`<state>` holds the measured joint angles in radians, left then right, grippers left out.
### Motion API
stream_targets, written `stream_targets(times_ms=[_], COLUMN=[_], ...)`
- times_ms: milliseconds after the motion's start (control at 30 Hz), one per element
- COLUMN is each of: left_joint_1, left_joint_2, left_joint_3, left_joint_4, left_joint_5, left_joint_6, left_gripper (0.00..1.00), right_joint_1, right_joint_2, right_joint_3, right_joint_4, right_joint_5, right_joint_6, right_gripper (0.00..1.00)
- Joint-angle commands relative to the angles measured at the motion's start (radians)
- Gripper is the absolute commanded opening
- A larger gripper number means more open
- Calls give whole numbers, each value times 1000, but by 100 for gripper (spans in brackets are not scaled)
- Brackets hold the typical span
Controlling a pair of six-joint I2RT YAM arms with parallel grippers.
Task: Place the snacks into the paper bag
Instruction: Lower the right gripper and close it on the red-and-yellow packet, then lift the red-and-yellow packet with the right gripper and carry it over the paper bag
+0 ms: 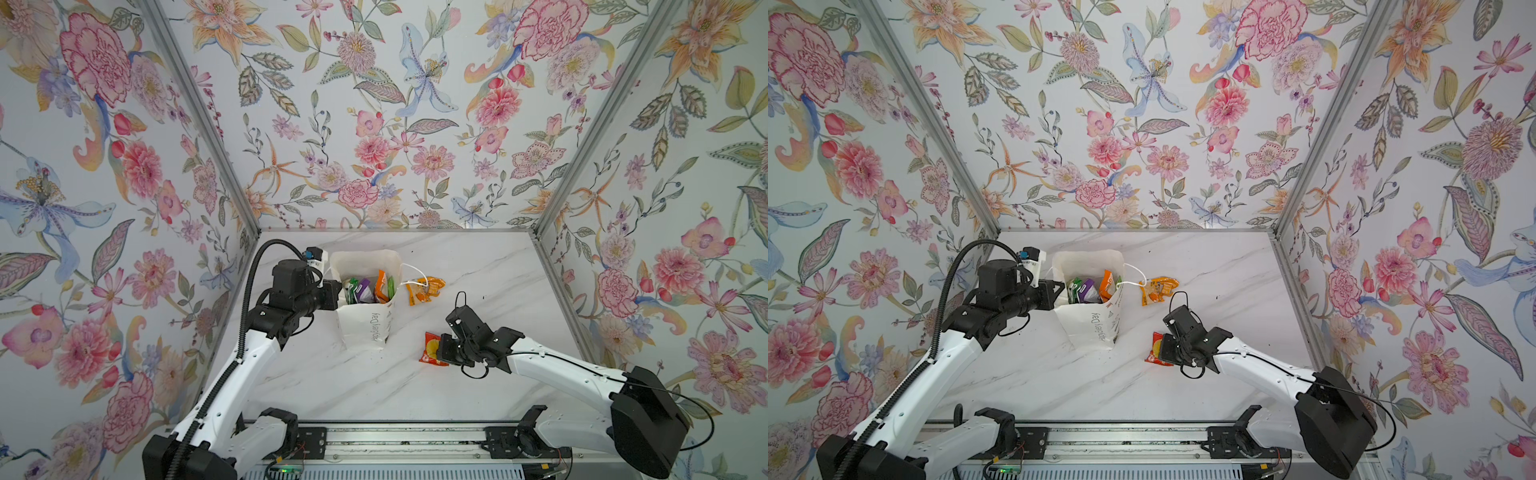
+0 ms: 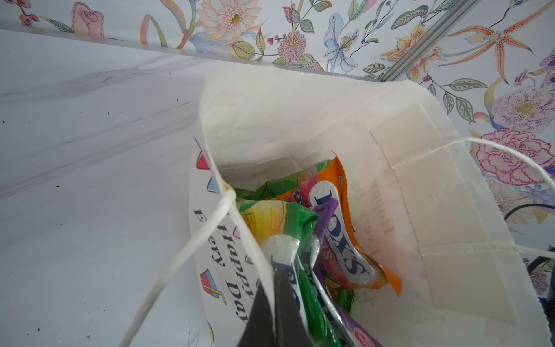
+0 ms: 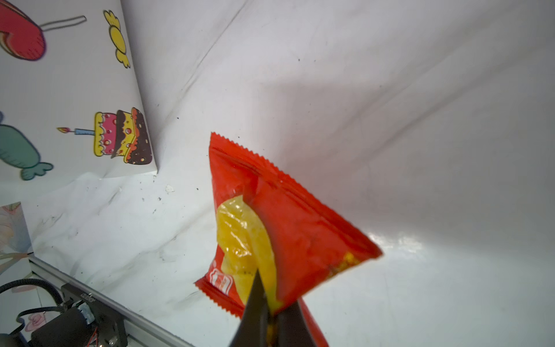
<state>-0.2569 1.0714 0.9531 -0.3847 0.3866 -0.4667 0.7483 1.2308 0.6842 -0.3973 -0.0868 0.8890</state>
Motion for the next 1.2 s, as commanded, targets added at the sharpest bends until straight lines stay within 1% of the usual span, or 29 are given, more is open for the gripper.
stream_targets(times_ms=[0,300,433,600,633,733,967,1100,1167], left_joint_1=[16,19,18,18,18,19,18,19,19], left_joint_2=[-30,-28,-28,-26,-25,-18,-3,8,4], left_joint_3=[8,7,6,7,6,13,33,44,44], left_joint_4=[107,116,118,116,118,117,99,86,87], left_joint_5=[-12,-17,-14,-13,-11,-7,13,11,9], left_joint_6=[41,43,42,43,42,42,37,40,40], left_gripper=[0,0,0,0,0,0,0,0,0], right_joint_1=[-23,-75,-91,-94,-125,-139,-141,-141,-138], right_joint_2=[-53,-149,-166,-165,-162,-147,-76,-16,4], right_joint_3=[-11,52,85,165,183,257,508,655,717], right_joint_4=[-54,-147,-166,-225,-236,-266,-346,-407,-407], right_joint_5=[40,50,50,66,72,79,109,149,168], right_joint_6=[5,-45,-68,-114,-121,-150,-253,-310,-321], right_gripper=[0,0,0,0,0,0,0,0,0])
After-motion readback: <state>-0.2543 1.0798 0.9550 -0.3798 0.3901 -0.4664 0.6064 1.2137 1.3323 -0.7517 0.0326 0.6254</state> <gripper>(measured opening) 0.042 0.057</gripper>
